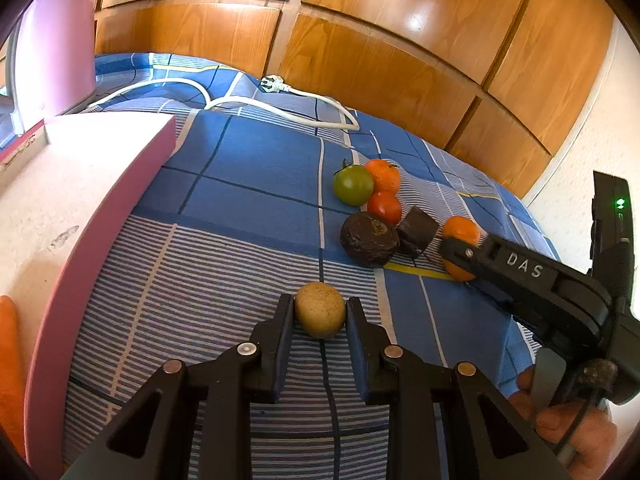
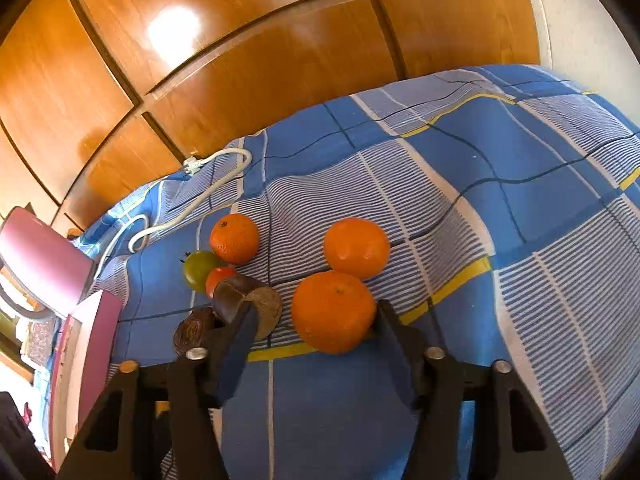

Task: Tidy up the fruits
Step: 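Grasp a mandarin orange with the right gripper while the left gripper holds the tan fruit, then carry the tan fruit and mandarin into the pink tray and open both grippers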

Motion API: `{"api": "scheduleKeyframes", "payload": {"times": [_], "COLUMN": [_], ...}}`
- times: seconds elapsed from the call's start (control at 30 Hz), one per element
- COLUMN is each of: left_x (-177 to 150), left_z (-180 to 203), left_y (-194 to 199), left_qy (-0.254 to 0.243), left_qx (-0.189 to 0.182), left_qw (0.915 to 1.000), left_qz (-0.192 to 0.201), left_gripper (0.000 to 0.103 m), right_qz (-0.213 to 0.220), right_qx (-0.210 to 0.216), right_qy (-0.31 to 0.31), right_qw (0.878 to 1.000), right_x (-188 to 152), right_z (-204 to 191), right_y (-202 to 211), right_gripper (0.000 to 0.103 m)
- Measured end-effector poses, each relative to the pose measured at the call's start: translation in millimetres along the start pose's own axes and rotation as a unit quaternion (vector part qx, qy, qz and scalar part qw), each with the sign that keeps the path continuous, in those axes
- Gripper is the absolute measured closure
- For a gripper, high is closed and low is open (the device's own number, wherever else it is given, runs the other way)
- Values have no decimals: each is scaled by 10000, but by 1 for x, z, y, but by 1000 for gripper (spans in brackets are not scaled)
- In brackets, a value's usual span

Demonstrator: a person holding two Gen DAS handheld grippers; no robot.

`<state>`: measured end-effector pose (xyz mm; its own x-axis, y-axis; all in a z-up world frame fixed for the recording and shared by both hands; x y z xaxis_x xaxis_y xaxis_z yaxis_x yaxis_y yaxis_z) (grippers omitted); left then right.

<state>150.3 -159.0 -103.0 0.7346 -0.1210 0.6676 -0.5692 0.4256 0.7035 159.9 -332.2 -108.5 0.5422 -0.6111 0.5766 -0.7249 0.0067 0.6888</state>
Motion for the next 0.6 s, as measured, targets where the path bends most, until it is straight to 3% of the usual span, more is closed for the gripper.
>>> {"api": "scheduleKeyframes", "payload": {"times": [0.23, 0.6], "left_x": [-4, -32], "left_z": [3, 14], "left_y": [6, 33], "left_qy": [-168, -945], "left_qx": [52, 528], "left_qw": [9998, 9940], "left_qz": [19, 183], "left_gripper": [78, 78], "right_qz": [-4, -333], "right_qx": [-56, 6], "right_qy": [127, 476], "right_qw": [9999, 9983], "right_x": [-5, -37], "right_z": [0, -18], "right_y": [6, 25], "right_gripper": [64, 64]}}
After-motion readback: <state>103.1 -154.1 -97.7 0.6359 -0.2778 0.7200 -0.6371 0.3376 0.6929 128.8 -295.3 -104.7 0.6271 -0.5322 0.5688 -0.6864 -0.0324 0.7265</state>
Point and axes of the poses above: each gripper's, at about its wrist camera, not at the fingertips, and y roughly against the way its jaws point, z to its right, x to its top, the point moved 7 cm from there along -y, roughly the way its jaws point, and after that the axes turned 6 degrees about -y, right-handed, at the moved point
